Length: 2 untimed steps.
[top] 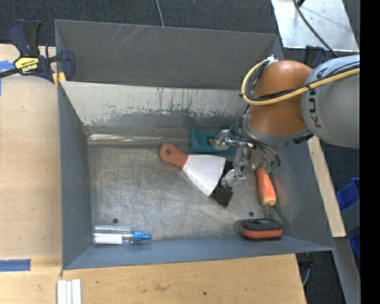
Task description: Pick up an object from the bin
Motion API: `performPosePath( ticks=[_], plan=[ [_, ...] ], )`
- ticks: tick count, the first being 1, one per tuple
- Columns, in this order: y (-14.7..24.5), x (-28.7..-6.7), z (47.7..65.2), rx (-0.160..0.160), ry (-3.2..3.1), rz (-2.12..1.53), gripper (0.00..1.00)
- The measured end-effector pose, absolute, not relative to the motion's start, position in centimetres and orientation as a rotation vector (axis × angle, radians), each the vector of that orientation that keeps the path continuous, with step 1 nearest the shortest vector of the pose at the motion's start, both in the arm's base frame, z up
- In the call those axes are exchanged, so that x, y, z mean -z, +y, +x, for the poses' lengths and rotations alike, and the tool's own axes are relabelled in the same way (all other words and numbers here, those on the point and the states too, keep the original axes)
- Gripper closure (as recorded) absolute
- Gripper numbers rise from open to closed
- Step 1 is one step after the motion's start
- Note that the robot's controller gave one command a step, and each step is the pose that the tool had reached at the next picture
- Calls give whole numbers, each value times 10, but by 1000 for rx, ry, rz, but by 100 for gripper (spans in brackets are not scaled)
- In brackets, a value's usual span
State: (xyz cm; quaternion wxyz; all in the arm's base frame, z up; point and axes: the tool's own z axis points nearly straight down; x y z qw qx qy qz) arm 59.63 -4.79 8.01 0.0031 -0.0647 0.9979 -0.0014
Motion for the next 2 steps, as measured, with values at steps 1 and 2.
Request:
performPosePath(
  ticks=[1,2],
  plan=[
    [-47,-92,601,2,3111,-199,100],
    [-47,-92,601,2,3111,-200,100]
  ],
)
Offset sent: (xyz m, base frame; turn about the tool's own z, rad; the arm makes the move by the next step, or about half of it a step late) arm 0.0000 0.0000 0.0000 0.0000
